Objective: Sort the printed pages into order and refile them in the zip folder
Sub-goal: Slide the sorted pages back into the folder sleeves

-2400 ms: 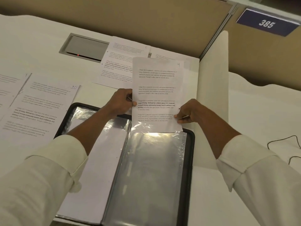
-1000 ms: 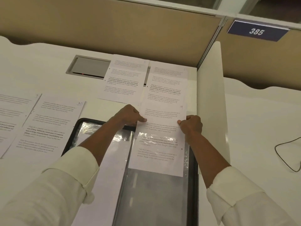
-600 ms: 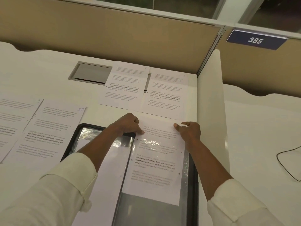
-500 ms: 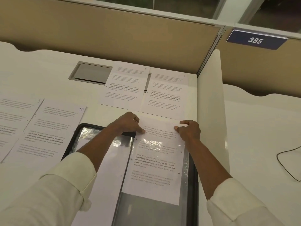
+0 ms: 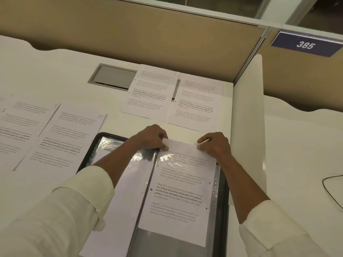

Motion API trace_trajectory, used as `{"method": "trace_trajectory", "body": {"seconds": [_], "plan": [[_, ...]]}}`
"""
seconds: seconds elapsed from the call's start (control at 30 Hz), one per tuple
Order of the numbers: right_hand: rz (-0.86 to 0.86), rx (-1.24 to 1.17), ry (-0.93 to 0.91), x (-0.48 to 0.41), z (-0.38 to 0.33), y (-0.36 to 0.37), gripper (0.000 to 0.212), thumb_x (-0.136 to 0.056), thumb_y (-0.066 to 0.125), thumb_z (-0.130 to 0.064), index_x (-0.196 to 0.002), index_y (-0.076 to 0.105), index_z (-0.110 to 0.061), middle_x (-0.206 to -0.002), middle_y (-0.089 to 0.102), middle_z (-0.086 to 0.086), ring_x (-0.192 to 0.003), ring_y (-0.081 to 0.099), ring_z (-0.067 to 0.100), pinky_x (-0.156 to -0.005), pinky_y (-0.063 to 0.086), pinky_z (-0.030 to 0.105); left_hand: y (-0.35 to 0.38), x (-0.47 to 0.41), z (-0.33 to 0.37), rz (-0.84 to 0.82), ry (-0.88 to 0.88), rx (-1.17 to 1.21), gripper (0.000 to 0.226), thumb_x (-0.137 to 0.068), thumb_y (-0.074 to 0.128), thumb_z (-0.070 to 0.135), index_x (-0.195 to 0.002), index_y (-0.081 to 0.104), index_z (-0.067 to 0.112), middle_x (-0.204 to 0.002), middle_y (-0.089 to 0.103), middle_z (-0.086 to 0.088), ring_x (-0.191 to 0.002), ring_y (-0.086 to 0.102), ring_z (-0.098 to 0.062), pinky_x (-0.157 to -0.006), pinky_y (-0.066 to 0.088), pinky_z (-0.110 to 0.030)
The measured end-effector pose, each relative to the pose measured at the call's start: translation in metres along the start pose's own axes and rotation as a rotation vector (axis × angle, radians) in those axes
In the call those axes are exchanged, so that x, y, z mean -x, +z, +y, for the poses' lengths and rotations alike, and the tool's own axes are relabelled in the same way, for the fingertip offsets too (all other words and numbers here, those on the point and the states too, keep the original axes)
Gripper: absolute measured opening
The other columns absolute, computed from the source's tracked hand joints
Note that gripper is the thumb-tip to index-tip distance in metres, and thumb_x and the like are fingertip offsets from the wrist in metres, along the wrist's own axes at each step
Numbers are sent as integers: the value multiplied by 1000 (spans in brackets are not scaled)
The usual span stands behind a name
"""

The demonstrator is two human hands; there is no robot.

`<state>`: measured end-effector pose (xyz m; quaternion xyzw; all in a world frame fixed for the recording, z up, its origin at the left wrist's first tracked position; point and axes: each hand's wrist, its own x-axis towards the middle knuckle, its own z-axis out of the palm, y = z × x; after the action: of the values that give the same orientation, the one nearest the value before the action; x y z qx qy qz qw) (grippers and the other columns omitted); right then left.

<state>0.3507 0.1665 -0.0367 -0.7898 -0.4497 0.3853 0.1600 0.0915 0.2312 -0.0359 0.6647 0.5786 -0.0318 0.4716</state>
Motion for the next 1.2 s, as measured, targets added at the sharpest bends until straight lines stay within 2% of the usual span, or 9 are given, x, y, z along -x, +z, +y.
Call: {"method": "trace_trajectory", "body": {"seconds": [0.1, 0.23, 0.3, 0.4, 0.5, 0.6, 0.83, 1.0, 1.2], "plan": [[-158, 186, -175, -1, -10, 3, 18, -79, 87, -11, -88, 81, -26, -83, 70, -9, -82, 68, 10, -78, 51, 31, 1, 3, -1, 58, 20, -45, 31, -82, 90, 37, -97, 75, 14, -94, 74, 0, -91, 70, -19, -85, 58, -34], [-305, 401, -263, -4, -19, 8, 30, -83, 74, -1, -96, 76, -27, -94, 71, -6, -94, 69, 16, -86, 59, 37, 6, 10, -8, 118, 32, -46, 35, -82, 90, 36, -102, 73, 14, -92, 72, 4, -90, 69, -15, -85, 56, -31], [-354, 468, -287, -6, -21, 12, 27, -84, 78, -12, -104, 72, -29, -105, 69, -5, -100, 65, 17, -91, 57, 40, 9, 15, -13, 131, 36, -39, 36, -80, 92, 30, -105, 72, 14, -91, 73, 3, -89, 71, -15, -84, 57, -31], [-299, 390, -345, -4, -26, 21, 31, -84, 86, -38, -110, 71, -30, -101, 66, -8, -97, 63, 16, -91, 54, 40, 15, 22, -16, 159, 48, -22, 38, -79, 93, 24, -108, 72, 14, -93, 74, 3, -87, 71, -14, -85, 58, -31], [-204, 308, -423, 2, -28, 34, 13, -90, 80, -30, -101, 75, -33, -88, 70, -12, -86, 66, 13, -84, 56, 38, 20, 28, -15, 196, 49, -26, 39, -80, 92, 28, -111, 71, 16, -95, 73, 4, -90, 69, -14, -88, 58, -33], [-180, 309, -456, 6, -26, 44, 15, -90, 78, -19, -91, 75, -34, -81, 70, -14, -80, 67, 11, -79, 56, 36, 27, 40, -15, 281, 59, -31, 43, -85, 88, 30, -118, 64, 18, -104, 70, 4, -98, 67, -17, -90, 57, -38], [-210, 312, -479, 10, -24, 45, 13, -89, 80, -20, -95, 77, -32, -87, 72, -13, -84, 65, 10, -80, 53, 35, 76, 105, -32, 595, 185, -245, 49, -88, 83, 30, -128, 60, 13, -131, 57, -3, -124, 51, -26, -95, 51, -42], [-196, 275, -506, 22, -15, 48, 19, -88, 84, -22, -104, 76, -28, -82, 70, -13, -81, 66, 5, -82, 55, 33, 123, 148, -60, 545, 45, -224, 58, -91, 78, 44, -138, 58, 16, -166, 33, -6, -154, 28, -25, -115, 41, -45], [-184, 262, -479, 32, -15, 56, 33, -85, 85, -43, -108, 67, -28, -83, 70, -6, -82, 68, 14, -76, 54, 33, 168, 182, -89, 515, 40, -267, 70, -100, 55, 62, -155, 41, 20, -176, 7, -3, -163, 0, -20, -126, 29, -45]]}}
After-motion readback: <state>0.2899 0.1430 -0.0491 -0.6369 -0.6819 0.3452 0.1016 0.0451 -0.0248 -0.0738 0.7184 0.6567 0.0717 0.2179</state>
